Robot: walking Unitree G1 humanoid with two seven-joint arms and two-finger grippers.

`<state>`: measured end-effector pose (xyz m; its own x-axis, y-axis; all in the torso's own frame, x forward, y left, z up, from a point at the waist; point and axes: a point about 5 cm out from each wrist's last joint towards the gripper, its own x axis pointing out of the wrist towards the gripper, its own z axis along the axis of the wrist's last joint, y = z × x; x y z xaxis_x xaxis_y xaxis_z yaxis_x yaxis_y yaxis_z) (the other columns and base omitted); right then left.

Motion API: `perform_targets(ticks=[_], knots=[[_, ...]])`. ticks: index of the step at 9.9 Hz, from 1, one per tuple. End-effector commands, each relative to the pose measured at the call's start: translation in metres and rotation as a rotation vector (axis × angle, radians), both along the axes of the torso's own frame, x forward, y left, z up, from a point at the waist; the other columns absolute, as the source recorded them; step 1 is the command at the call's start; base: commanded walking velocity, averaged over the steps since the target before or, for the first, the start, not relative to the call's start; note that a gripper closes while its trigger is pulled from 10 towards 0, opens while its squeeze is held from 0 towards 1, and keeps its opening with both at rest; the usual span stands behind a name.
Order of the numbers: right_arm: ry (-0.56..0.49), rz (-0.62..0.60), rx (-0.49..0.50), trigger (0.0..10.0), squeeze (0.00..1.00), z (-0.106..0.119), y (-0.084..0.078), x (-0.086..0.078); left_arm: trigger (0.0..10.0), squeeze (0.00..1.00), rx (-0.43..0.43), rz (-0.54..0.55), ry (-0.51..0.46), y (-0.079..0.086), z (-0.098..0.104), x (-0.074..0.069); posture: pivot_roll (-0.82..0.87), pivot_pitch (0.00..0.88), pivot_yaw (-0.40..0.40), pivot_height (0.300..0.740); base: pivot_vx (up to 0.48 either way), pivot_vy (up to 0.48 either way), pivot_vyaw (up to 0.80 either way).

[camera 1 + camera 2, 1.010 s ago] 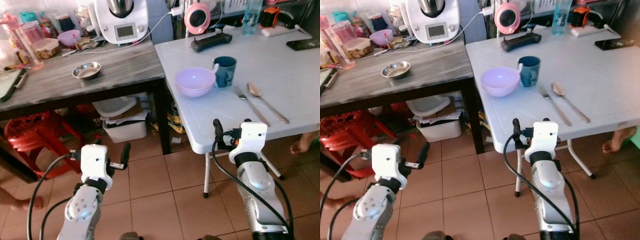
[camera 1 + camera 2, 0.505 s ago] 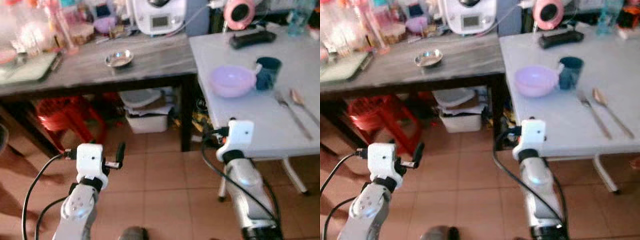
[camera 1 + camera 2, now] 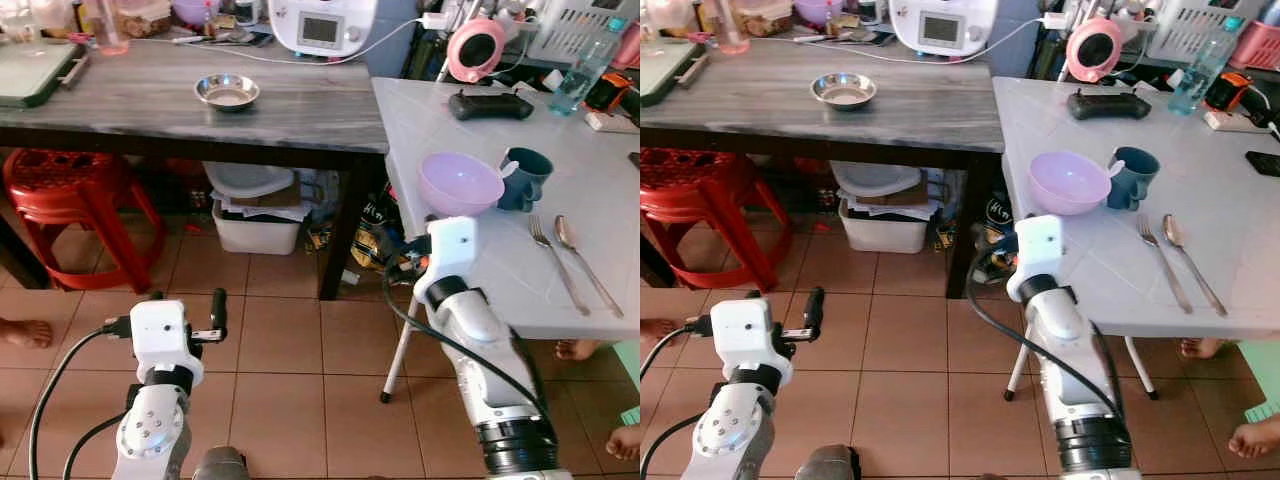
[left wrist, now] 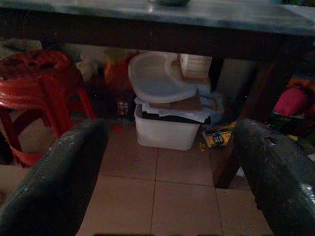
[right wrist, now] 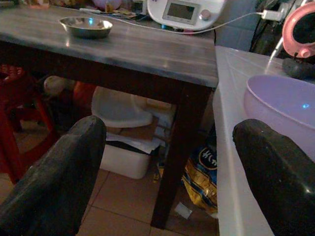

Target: Setting the table

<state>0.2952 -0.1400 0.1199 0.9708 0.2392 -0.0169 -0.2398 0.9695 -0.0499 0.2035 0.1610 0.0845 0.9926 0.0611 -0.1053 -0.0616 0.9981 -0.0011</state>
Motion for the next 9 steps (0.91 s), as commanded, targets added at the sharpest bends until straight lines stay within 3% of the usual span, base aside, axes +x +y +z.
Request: perform_targets(ticks=[1,4,6,9], knots=[[-0.006,-0.009,-0.013,10.0,0.00,0.001,-0.003,0.000,10.0,0.00,0.011,-0.023,-0.008,-0.002,0.000,0.000,0.16,0.039,-0.089,0.740,0.000,0.000,0.00],[-0.057,-0.104,-0.016,10.0,0.00,0.007,-0.017,-0.004,10.0,0.00,0.017,-0.089,-0.019,-0.006,0.003,0.015,0.09,0.039,-0.001,0.740,0.000,-0.080,0.72],[-0.077,-0.165,-0.003,10.0,0.00,0.011,-0.025,-0.006,10.0,0.00,0.009,-0.162,-0.039,-0.014,0.008,0.023,0.05,0.050,0.041,0.740,0.000,-0.156,0.00],[-0.092,-0.174,-0.011,10.0,0.00,0.014,-0.025,-0.008,10.0,0.00,0.006,-0.177,-0.043,-0.013,0.010,0.026,0.05,0.061,0.040,0.740,0.000,-0.439,0.00]])
